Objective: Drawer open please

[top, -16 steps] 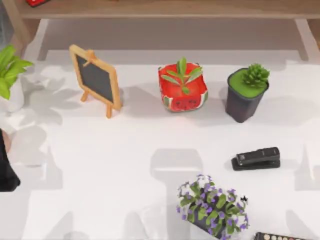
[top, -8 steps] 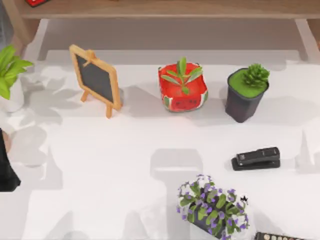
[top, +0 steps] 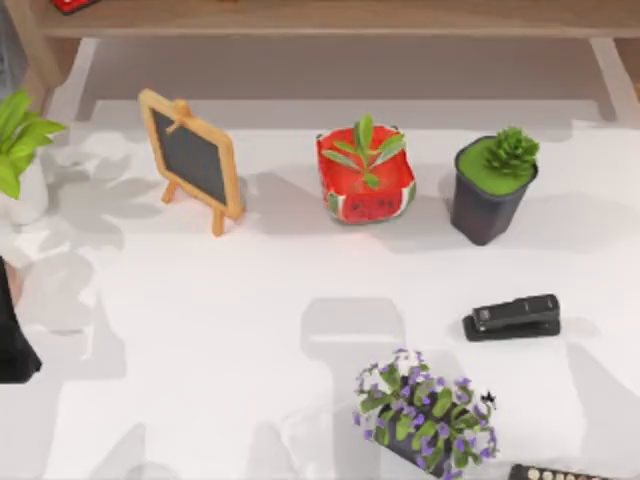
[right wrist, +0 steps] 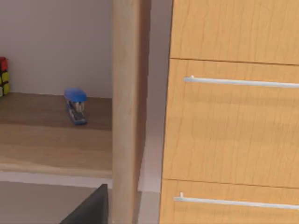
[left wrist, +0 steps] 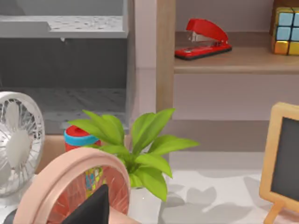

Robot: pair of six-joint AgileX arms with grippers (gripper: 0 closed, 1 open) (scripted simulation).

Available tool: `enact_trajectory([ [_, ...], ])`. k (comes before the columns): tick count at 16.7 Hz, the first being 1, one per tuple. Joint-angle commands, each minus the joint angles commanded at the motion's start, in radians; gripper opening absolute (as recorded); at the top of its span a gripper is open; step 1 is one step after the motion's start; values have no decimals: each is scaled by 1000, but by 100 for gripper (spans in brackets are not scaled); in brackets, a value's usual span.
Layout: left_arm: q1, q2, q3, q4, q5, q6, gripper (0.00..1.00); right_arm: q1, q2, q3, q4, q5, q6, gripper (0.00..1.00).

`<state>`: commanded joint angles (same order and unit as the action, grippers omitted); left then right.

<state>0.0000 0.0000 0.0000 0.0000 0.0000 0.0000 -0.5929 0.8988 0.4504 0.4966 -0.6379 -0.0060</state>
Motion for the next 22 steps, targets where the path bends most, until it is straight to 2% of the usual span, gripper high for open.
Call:
enact_trajectory([
  [5,0,0,0,0,0,0,100,-142,170,63,72,-90,24,100],
  [12,0,0,0,0,0,0,100,-130,199,72,85,-90,-7,100],
  [16,0,0,0,0,0,0,100,-82,350,143,163,-84,-184,100],
  [22,0,0,0,0,0,0,100,3,696,316,350,-19,-633,100],
])
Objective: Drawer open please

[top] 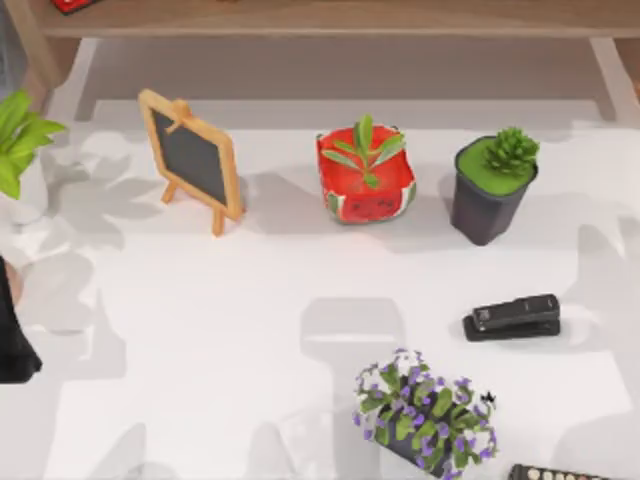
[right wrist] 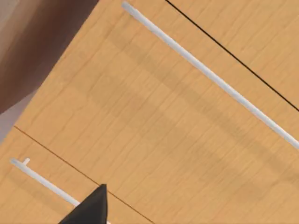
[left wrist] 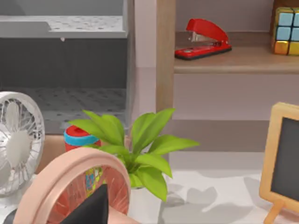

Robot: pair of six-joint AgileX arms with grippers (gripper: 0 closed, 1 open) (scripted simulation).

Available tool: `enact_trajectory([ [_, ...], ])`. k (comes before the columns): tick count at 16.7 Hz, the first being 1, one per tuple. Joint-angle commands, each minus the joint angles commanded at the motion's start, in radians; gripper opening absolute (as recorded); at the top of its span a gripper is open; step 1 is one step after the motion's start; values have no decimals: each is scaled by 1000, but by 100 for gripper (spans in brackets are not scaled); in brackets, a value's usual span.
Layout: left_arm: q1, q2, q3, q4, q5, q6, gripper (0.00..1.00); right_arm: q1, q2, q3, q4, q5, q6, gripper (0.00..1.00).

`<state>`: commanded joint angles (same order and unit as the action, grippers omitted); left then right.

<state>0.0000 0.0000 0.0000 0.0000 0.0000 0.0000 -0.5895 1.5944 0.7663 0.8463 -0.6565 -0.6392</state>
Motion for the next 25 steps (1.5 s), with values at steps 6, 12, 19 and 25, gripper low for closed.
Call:
enact_trajectory([
  [6,0,0,0,0,0,0,100,70,387,185,201,115,-492,100],
  [12,0,0,0,0,0,0,100,120,661,312,338,215,-859,100],
  [19,0,0,0,0,0,0,100,124,704,328,359,232,-917,100],
  [25,0,0,0,0,0,0,100,148,748,424,311,252,-919,100],
])
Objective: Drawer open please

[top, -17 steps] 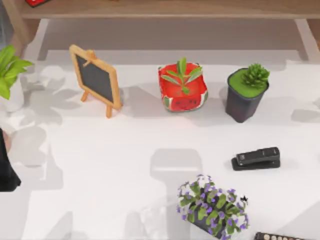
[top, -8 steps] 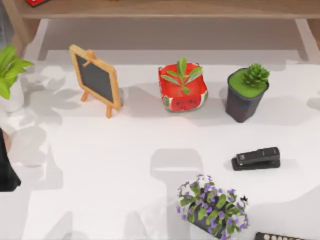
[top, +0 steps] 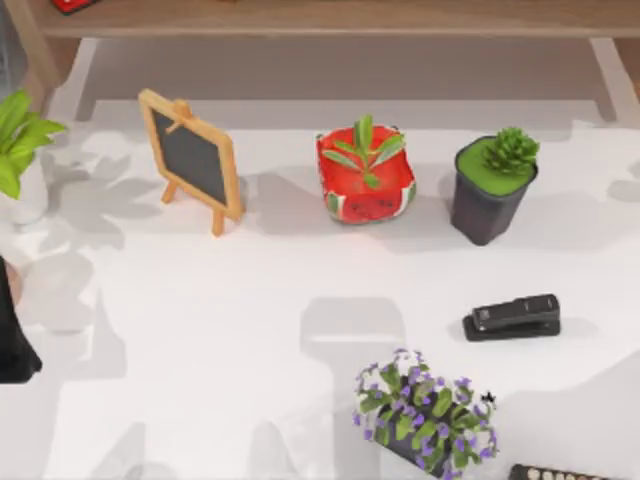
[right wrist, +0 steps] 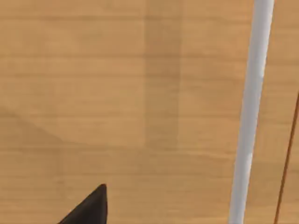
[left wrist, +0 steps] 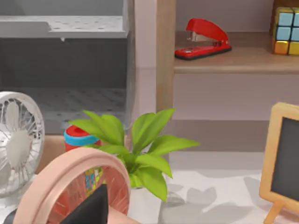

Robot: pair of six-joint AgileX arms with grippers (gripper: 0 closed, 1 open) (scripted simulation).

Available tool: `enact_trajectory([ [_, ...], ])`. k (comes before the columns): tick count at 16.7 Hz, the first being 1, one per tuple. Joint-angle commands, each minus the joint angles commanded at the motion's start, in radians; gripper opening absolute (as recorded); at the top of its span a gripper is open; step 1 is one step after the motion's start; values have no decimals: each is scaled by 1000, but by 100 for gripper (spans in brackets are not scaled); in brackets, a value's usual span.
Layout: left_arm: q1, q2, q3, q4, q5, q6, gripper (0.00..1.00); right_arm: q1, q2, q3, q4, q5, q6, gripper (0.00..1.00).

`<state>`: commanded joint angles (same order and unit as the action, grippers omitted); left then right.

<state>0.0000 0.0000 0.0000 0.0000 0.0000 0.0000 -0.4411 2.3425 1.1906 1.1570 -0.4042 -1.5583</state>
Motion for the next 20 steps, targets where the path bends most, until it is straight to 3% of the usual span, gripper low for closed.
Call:
enact_trajectory([
  [5,0,0,0,0,0,0,100,6,11,24,-13,6,0,100],
  [18,0,0,0,0,0,0,100,6,11,24,-13,6,0,2],
  [20,0,0,0,0,0,0,100,6,11,24,-13,6,0,0],
])
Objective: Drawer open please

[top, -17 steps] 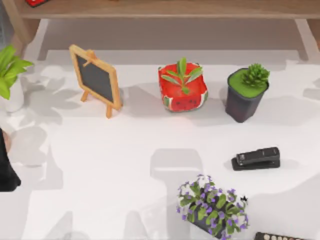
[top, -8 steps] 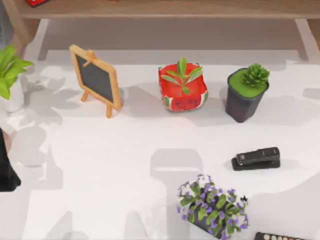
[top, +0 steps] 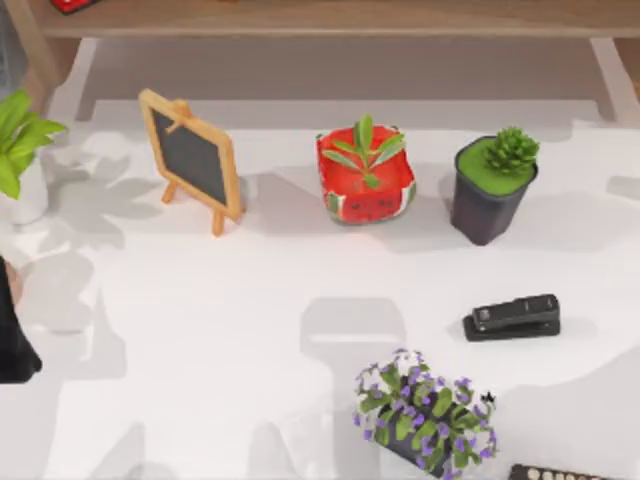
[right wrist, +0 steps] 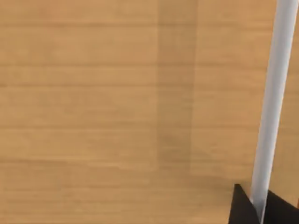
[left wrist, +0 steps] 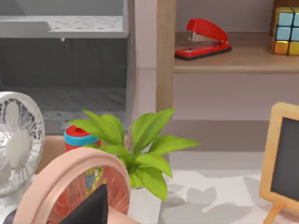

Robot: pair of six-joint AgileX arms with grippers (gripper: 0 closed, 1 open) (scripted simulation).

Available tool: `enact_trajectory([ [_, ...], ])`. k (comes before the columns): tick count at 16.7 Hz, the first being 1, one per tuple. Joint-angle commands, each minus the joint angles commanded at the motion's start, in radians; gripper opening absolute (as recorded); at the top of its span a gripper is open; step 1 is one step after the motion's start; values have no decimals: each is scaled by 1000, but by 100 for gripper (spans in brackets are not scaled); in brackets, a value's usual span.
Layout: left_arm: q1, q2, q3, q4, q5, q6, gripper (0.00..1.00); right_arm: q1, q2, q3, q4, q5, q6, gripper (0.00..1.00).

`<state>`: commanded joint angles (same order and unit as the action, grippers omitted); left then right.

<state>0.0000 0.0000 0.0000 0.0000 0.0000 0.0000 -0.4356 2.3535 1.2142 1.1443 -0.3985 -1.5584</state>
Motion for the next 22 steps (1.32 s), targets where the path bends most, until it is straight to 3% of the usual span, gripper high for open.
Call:
enact_trajectory([
  [8,0,0,0,0,0,0,100,-4,0,-4,0,-1,2,0],
  [17,0,0,0,0,0,0,100,-67,-117,-269,147,-64,3,0],
  [22,0,0,0,0,0,0,100,-68,-119,-277,153,-66,4,0],
])
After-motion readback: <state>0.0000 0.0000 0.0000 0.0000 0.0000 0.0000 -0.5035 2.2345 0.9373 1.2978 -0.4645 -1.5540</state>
